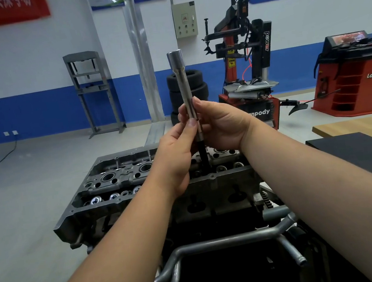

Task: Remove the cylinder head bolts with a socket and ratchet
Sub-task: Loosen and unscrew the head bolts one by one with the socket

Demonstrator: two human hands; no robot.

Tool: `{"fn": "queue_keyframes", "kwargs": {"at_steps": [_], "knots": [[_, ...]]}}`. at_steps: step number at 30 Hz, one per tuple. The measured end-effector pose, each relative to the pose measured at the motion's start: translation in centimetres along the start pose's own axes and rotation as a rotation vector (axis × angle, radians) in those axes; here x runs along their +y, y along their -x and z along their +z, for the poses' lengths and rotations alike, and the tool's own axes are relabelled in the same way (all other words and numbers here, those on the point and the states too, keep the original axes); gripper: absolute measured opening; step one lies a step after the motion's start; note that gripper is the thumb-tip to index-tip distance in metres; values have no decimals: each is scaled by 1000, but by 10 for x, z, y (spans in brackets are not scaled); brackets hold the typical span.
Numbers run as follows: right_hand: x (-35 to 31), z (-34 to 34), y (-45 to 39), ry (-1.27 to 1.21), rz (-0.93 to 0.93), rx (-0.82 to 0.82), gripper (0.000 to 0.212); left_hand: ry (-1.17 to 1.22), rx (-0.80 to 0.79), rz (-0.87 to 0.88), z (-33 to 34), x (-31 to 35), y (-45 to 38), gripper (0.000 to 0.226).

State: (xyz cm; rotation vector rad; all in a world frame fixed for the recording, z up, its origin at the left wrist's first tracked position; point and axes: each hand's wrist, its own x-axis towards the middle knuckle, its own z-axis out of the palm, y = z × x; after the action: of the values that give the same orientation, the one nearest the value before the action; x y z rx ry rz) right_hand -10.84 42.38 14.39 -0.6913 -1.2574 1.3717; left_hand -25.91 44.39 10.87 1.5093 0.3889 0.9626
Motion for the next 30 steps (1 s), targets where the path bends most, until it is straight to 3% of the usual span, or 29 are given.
{"fn": "queue_keyframes", "kwargs": {"at_steps": [5, 10, 14, 17, 21, 30], "knots": [[0, 3, 1, -108, -21, -89, 41, -4, 47, 30, 3, -2, -1, 21], [-1, 3, 1, -37, -16, -21, 24, -7, 25, 6, 1, -1, -1, 22], [-1, 4, 3, -42, 3, 10, 27, 6, 17, -4, 0, -1, 1, 27], [-1, 5, 2, -97, 2, -59, 31, 1, 53, 19, 3, 0, 1, 18], [-1, 3, -2, -13, -35, -78, 43, -4, 63, 31, 3, -2, -1, 30], [-1, 4, 1, 20, 2, -43, 47, -1, 29, 20, 2, 0, 1, 22]]}}
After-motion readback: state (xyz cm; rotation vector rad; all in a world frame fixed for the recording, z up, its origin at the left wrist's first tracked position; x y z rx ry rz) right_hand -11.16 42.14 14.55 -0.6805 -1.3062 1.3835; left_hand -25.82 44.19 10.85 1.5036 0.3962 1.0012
